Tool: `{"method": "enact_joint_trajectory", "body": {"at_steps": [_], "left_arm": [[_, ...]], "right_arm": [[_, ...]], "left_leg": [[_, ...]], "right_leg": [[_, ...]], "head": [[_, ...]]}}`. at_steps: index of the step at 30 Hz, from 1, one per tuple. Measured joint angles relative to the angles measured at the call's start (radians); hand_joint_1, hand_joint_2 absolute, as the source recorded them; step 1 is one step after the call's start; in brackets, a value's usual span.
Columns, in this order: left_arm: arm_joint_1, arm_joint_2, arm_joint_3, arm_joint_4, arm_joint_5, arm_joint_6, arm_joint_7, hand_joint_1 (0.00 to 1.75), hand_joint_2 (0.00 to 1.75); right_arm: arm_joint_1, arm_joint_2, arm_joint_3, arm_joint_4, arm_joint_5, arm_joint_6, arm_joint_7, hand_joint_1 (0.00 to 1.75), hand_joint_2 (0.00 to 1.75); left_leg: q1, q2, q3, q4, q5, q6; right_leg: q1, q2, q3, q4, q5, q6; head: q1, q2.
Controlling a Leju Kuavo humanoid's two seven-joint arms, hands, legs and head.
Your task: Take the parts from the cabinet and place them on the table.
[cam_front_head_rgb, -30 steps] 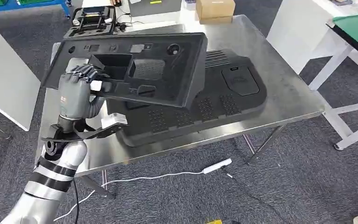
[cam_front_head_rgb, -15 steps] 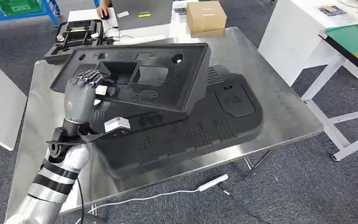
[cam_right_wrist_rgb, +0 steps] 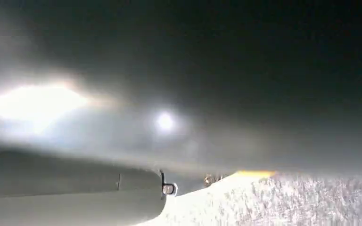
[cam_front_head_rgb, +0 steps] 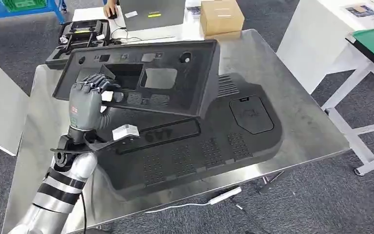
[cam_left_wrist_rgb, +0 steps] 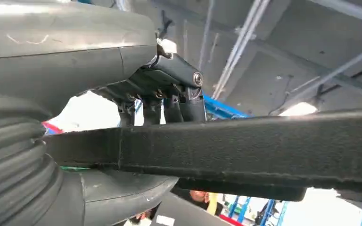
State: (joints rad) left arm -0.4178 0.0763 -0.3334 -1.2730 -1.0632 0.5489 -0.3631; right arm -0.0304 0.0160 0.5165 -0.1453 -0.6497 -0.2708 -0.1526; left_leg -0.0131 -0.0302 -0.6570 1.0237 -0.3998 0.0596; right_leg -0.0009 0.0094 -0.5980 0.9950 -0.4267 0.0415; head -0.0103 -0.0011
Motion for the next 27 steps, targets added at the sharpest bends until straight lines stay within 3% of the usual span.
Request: {"method": "enact_joint_trajectory", "body": {"at_steps": [3, 9, 16, 27], "left_arm": [[0.0, 0.006, -0.002, 0.0, -0.042, 0.0, 0.011, 1.75, 1.75], [-0.001, 0.017, -0.007, 0.0, -0.116, -0.017, 0.037, 1.75, 1.75], [-0.001, 0.047, -0.063, 0.0, -0.238, -0.082, 0.083, 1.75, 1.75], [-0.083, 0.053, -0.166, 0.054, -0.317, -0.214, 0.121, 1.75, 1.75]], "right_arm": [[0.0, 0.0, 0.0, 0.0, -0.003, 0.0, 0.0, 0.0, 0.0], [0.0, 0.0, 0.005, 0.0, -0.006, 0.0, 0.0, 0.0, 0.0], [0.0, -0.001, 0.008, 0.0, -0.017, 0.004, -0.014, 0.0, 0.0], [-0.001, -0.003, 0.012, 0.0, -0.018, 0.011, -0.027, 0.0, 0.0]], "left_leg": [[0.001, 0.004, 0.007, -0.006, 0.0, -0.001], [0.005, 0.007, 0.01, -0.009, 0.001, -0.02], [0.006, 0.007, 0.01, -0.01, 0.001, -0.022], [0.0, 0.007, 0.01, -0.009, 0.002, -0.021]], "right_leg": [[0.002, 0.004, 0.002, 0.0, -0.001, -0.009], [0.006, 0.005, 0.003, 0.001, -0.002, -0.018], [0.005, 0.005, 0.003, 0.001, -0.002, -0.018], [0.0, 0.005, 0.004, 0.001, -0.002, -0.018]], "head": [[0.0, 0.0], [0.0, 0.0], [0.0, 0.0], [0.001, 0.0]]}}
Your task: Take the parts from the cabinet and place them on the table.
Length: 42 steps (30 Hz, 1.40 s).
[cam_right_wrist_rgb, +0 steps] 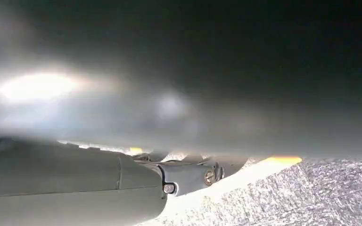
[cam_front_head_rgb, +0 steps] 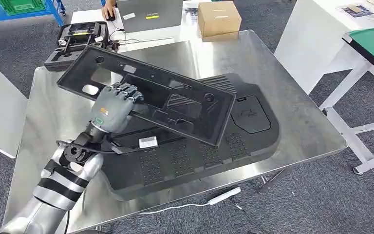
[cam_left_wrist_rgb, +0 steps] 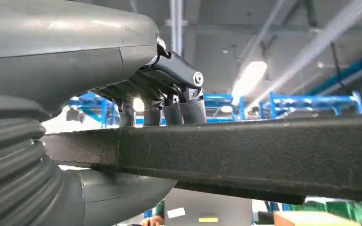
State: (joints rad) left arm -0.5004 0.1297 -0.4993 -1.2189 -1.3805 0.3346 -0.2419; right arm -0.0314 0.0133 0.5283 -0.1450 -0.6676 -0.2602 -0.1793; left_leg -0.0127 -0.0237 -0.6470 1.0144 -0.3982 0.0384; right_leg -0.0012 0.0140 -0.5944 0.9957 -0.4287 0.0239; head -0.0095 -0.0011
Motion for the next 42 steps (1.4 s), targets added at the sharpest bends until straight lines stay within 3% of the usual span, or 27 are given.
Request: {"method": "enact_joint_trajectory", "body": {"at_steps": [8, 16, 28, 42], "left_arm": [[-0.056, -0.003, -0.066, 0.054, -0.007, -0.073, 0.001, 1.75, 1.75], [-0.122, -0.019, -0.184, 0.138, 0.068, -0.176, -0.06, 1.75, 1.75], [-0.159, -0.019, -0.299, 0.231, 0.162, -0.222, -0.085, 1.75, 1.75], [-0.168, -0.019, -0.351, 0.285, 0.187, -0.234, -0.089, 1.75, 1.75]], "right_arm": [[-0.001, -0.003, 0.004, 0.0, 0.0, 0.002, 0.005, 0.0, 0.0], [-0.002, -0.006, 0.012, 0.0, -0.004, 0.009, 0.005, 0.0, 0.0], [-0.004, -0.007, 0.022, 0.0, -0.014, 0.013, 0.005, 0.0, 0.0], [-0.004, -0.008, 0.03, 0.0, -0.015, 0.013, 0.005, 0.0, 0.0]], "left_leg": [[-0.001, 0.0, 0.0, 0.0, 0.0, 0.0], [-0.001, 0.001, 0.0, 0.0, 0.0, 0.0], [-0.001, 0.001, 0.0, 0.0, 0.0, 0.0], [-0.001, 0.001, 0.0, 0.0, 0.0, 0.0]], "right_leg": [[0.0, 0.0, 0.0, 0.0, 0.0, 0.0], [0.0, 0.0, 0.0, 0.0, 0.0, 0.0], [0.0, 0.0, 0.0, 0.0, 0.0, 0.0], [0.0, 0.0, 0.0, 0.0, 0.0, 0.0]], "head": [[0.0, 0.0], [0.0, 0.0], [0.0, 0.0], [0.0, 0.0]]}}
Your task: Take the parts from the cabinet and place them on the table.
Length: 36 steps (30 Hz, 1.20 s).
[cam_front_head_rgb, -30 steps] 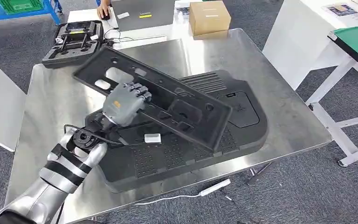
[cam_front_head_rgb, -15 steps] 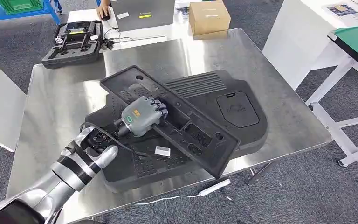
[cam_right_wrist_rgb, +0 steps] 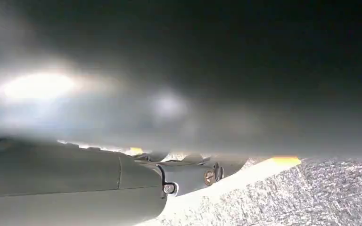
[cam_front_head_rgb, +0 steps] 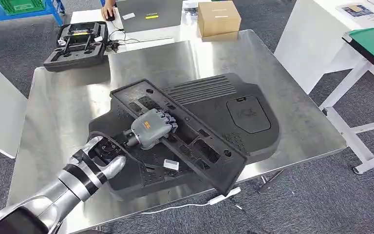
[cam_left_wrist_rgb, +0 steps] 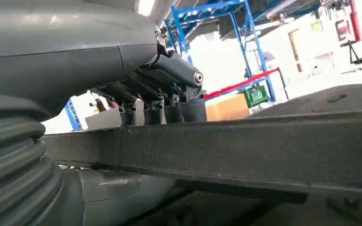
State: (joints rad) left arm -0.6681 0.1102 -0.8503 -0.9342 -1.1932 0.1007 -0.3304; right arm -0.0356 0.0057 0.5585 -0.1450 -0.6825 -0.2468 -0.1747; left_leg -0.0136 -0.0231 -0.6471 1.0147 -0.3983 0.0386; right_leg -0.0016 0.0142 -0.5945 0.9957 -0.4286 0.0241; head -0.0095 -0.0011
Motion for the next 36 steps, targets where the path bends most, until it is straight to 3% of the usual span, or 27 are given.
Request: {"method": "enact_joint_trajectory", "body": {"at_steps": [16, 17, 36], "left_arm": [[-0.017, -0.019, -0.02, 0.072, 0.03, -0.018, 0.009, 1.75, 1.75], [-0.017, -0.02, -0.021, 0.074, 0.03, -0.018, 0.009, 0.0, 1.75], [-0.033, -0.034, -0.022, 0.11, 0.015, -0.011, 0.052, 0.0, 1.75]], "right_arm": [[-0.001, 0.0, 0.016, 0.0, 0.005, 0.0, 0.0, 0.0, 0.0], [-0.001, 0.0, 0.016, 0.0, 0.005, 0.0, 0.0, 0.0, 0.0], [0.0, 0.0, 0.024, 0.0, -0.002, 0.0, 0.002, 0.0, 0.0]], "left_leg": [[0.0, -0.001, 0.0, 0.0, 0.0, 0.0], [0.0, -0.001, 0.0, 0.0, 0.0, 0.0], [0.0, 0.0, 0.001, 0.0, 0.0, 0.0]], "right_leg": [[0.0, 0.0, 0.001, 0.0, 0.0, 0.0], [0.0, 0.0, 0.001, 0.0, 0.0, 0.0], [0.0, 0.0, 0.001, 0.0, 0.0, 0.0]], "head": [[0.0, 0.0], [0.0, 0.0], [0.0, 0.0]]}}
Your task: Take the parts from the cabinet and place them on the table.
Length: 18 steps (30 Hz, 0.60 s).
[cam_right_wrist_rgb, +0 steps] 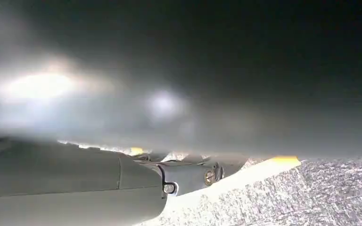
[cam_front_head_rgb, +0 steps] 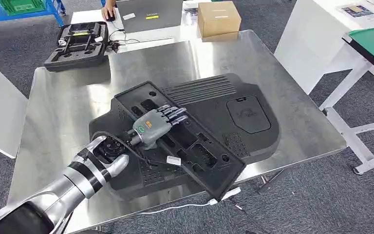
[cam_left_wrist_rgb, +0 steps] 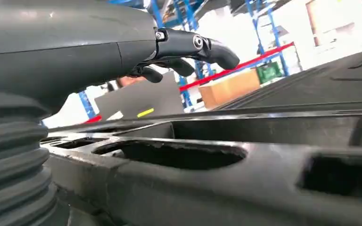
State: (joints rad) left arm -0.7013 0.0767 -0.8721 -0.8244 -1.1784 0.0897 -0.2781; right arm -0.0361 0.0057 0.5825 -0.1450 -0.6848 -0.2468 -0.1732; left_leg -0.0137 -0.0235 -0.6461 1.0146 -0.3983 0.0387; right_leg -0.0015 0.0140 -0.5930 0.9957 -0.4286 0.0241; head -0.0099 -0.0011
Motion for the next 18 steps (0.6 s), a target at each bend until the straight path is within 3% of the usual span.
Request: {"method": "enact_joint_trajectory", "body": {"at_steps": [18], "left_arm": [[-0.007, 0.068, 0.003, 0.002, -0.071, 0.053, 0.012, 0.0, 1.75]], "right_arm": [[0.001, -0.004, 0.01, 0.0, -0.012, 0.002, -0.003, 0.0, 0.0]], "left_leg": [[0.0, 0.001, 0.003, 0.0, 0.0, 0.0]], "right_leg": [[0.0, 0.0, 0.003, 0.0, 0.0, 0.0]], "head": [[0.001, 0.0]]}}
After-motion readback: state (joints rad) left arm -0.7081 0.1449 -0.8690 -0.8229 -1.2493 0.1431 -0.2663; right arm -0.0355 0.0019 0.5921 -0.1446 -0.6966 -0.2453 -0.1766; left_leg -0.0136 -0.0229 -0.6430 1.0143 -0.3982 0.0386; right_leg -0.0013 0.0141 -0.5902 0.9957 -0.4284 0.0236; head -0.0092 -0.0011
